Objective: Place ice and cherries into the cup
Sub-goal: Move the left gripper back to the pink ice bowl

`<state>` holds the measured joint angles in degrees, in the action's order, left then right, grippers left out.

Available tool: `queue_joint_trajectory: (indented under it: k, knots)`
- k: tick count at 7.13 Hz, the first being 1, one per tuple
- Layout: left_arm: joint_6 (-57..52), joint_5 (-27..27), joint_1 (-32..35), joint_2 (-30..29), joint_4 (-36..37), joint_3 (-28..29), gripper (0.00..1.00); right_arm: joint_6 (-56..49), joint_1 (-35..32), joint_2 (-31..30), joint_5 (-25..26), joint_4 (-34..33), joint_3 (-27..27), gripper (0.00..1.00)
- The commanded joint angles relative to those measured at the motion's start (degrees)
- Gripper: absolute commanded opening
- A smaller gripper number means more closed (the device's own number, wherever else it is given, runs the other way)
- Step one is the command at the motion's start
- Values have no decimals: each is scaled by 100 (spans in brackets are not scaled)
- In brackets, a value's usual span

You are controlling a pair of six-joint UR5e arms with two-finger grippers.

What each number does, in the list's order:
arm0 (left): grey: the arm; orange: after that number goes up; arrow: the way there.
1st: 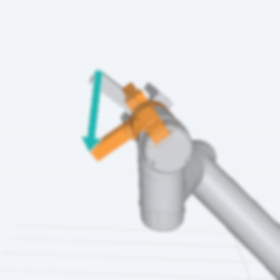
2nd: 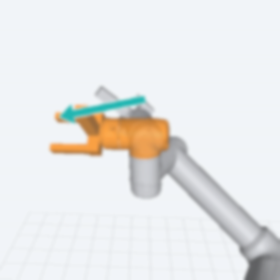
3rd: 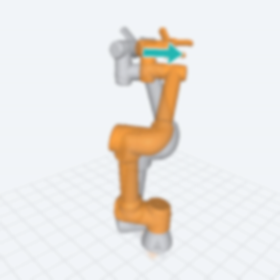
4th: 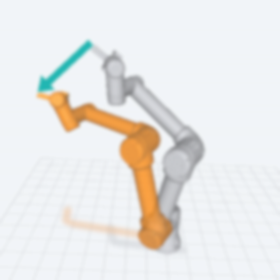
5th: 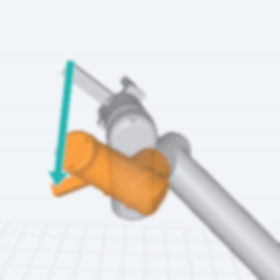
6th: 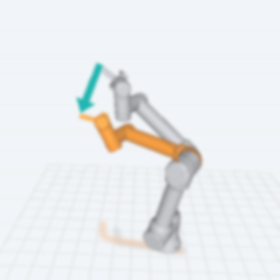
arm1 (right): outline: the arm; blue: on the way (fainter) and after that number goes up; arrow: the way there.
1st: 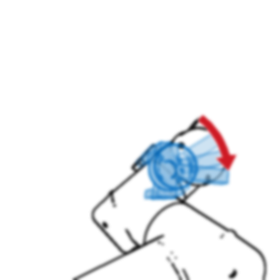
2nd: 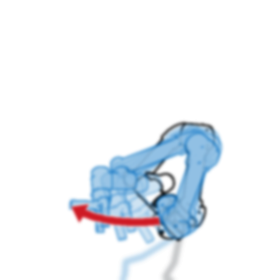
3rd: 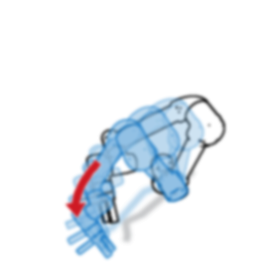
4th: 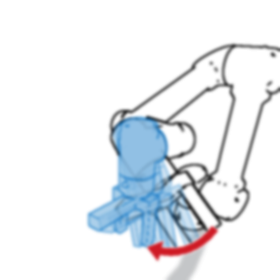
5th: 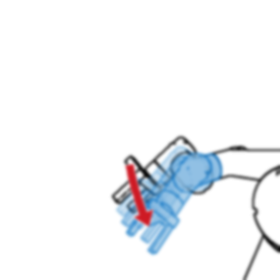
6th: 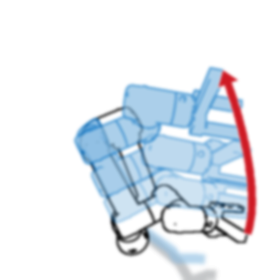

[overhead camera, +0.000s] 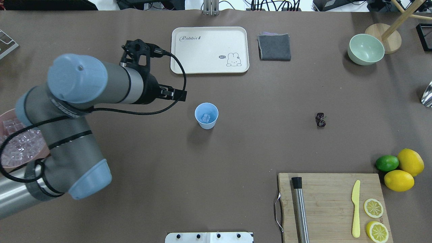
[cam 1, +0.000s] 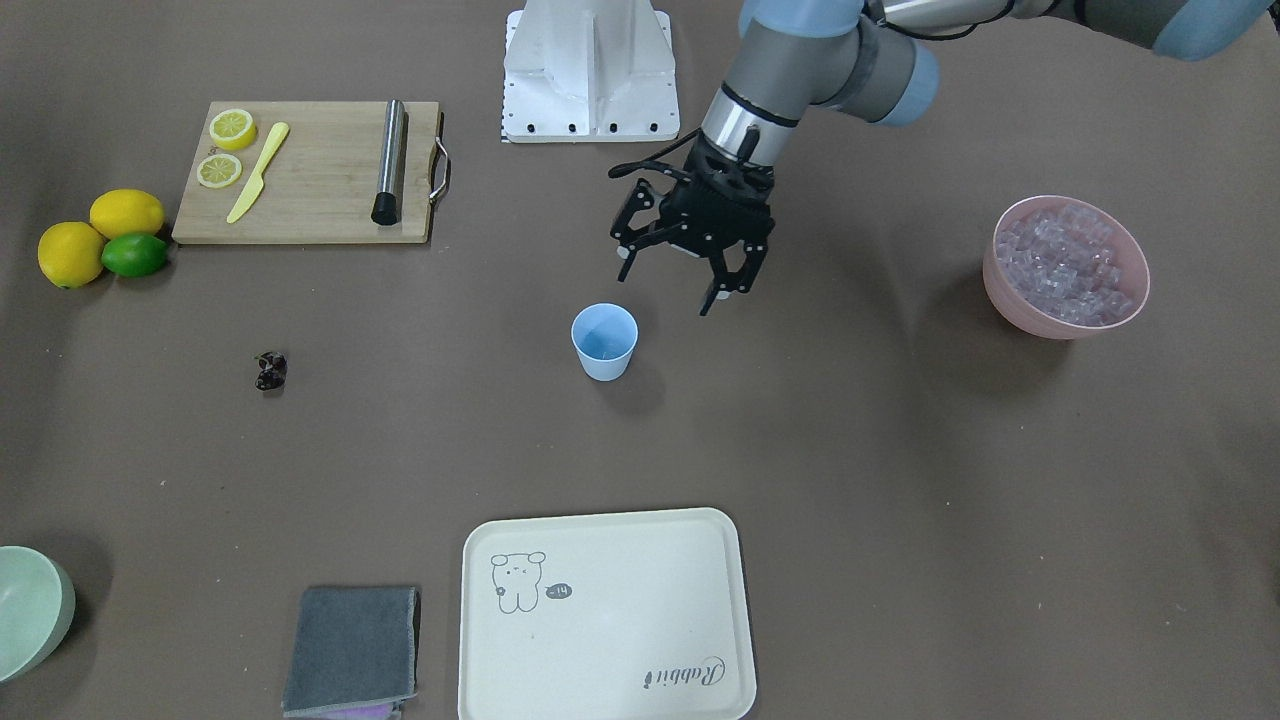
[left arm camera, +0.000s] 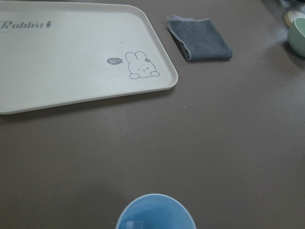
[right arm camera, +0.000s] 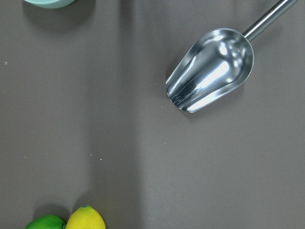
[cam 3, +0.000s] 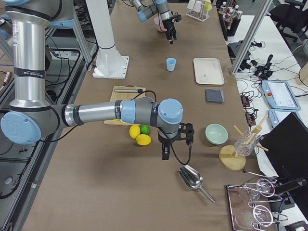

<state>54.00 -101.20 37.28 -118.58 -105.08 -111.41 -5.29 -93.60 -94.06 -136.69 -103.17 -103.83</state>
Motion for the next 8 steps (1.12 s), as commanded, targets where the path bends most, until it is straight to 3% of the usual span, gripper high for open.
queue_joint_trajectory:
  k: [1, 3, 4, 5, 6, 8]
  knots:
    - [-1035, -583, 743, 1198, 831, -1098, 98, -7, 0, 10, -7, 7, -14, 100]
    - [-2264, -1355, 1716, 2754, 727, -1680, 98, -7, 0, 11, -33, 7, -40, 100]
    - [-2749, -1829, 2087, 3362, 317, -1569, 98, -7, 0, 19, -77, 7, -40, 100]
    - [-3250, -2234, 2465, 3812, -531, -1081, 98, -7, 0, 11, -78, 7, -58, 100]
    - [-3386, -2534, 2686, 4016, -1349, -397, 98, -7, 0, 19, -78, 7, -67, 100]
    - [-3396, -2537, 2697, 4000, -1366, 31, 98, -7, 0, 19, -69, 16, -75, 100]
